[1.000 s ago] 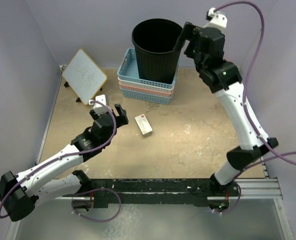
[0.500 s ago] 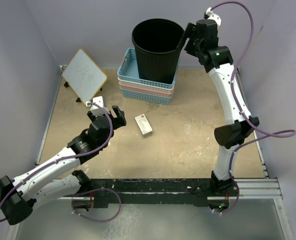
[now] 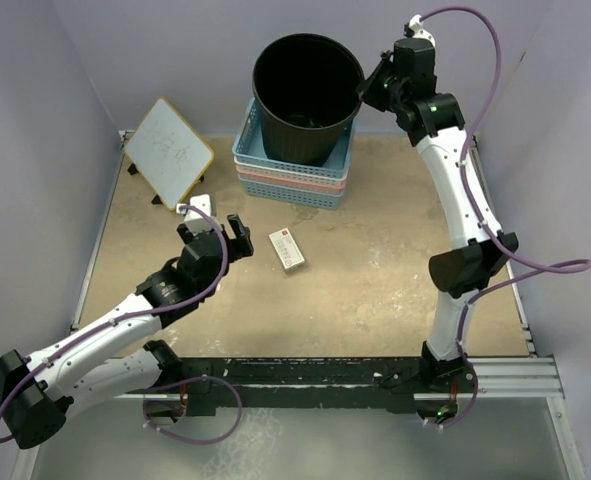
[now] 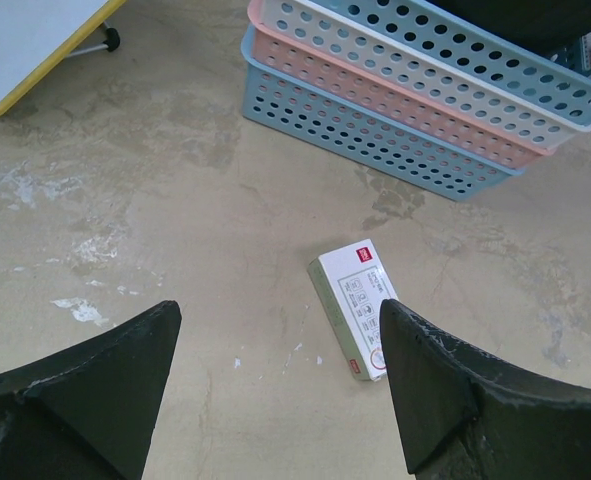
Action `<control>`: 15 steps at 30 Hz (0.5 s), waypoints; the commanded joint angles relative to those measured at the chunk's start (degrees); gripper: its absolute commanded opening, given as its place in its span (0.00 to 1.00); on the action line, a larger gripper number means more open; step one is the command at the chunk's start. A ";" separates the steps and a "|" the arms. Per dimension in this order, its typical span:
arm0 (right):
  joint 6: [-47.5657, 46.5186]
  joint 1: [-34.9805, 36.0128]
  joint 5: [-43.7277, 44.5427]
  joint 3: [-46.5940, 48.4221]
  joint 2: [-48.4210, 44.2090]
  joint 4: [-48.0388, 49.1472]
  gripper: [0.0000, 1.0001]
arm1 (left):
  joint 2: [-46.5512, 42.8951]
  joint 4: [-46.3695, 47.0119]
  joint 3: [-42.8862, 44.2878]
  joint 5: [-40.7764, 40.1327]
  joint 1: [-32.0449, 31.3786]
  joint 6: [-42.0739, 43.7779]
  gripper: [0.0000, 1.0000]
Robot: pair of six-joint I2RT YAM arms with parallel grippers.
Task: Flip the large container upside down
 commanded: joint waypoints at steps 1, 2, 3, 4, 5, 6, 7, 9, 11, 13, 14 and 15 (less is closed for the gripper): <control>0.91 0.06 -3.11 -1.13 -4.53 5.16 0.00 | -0.31 -0.41 0.59 0.67 0.08 0.14 0.78; 1.05 0.09 -3.38 -1.12 -4.93 5.75 0.00 | -0.59 -0.41 0.63 0.62 0.08 0.16 0.78; 1.30 0.05 -3.58 -1.16 -5.38 6.45 0.00 | -0.68 -0.39 0.65 0.54 0.08 0.15 0.78; 1.55 0.04 -3.78 -1.39 -5.92 7.30 0.00 | -0.73 -0.48 0.79 0.53 0.11 0.20 0.78; 1.79 0.04 -4.01 -1.91 -6.60 8.62 0.00 | -0.77 -0.62 0.96 0.61 0.08 0.24 0.78; 2.16 0.04 -4.01 -2.51 -7.49 9.87 0.00 | -0.72 -0.78 1.09 0.62 0.08 0.28 0.78; 2.50 0.04 -4.02 -3.55 -8.53 11.61 0.00 | -0.64 -0.95 1.23 0.62 0.08 0.20 0.78; 3.10 0.04 -4.01 -7.00 -11.57 16.06 0.00 | -0.44 -1.40 1.50 0.62 0.08 0.00 0.78; 3.36 0.04 -3.07 -10.51 -15.12 20.51 0.00 | -0.39 -1.83 1.75 0.66 0.08 -0.16 0.78; 2.81 0.04 -1.05 -12.85 -18.59 23.53 0.00 | -0.50 -2.22 1.95 0.78 0.09 -0.15 0.78; 1.96 0.04 0.25 -13.79 -20.33 25.11 0.00 | -0.58 -2.40 2.08 0.84 0.08 -0.19 0.78; 0.75 0.04 1.44 -14.50 -22.44 26.37 0.00 | -0.62 -2.65 2.23 0.99 0.08 -0.09 0.78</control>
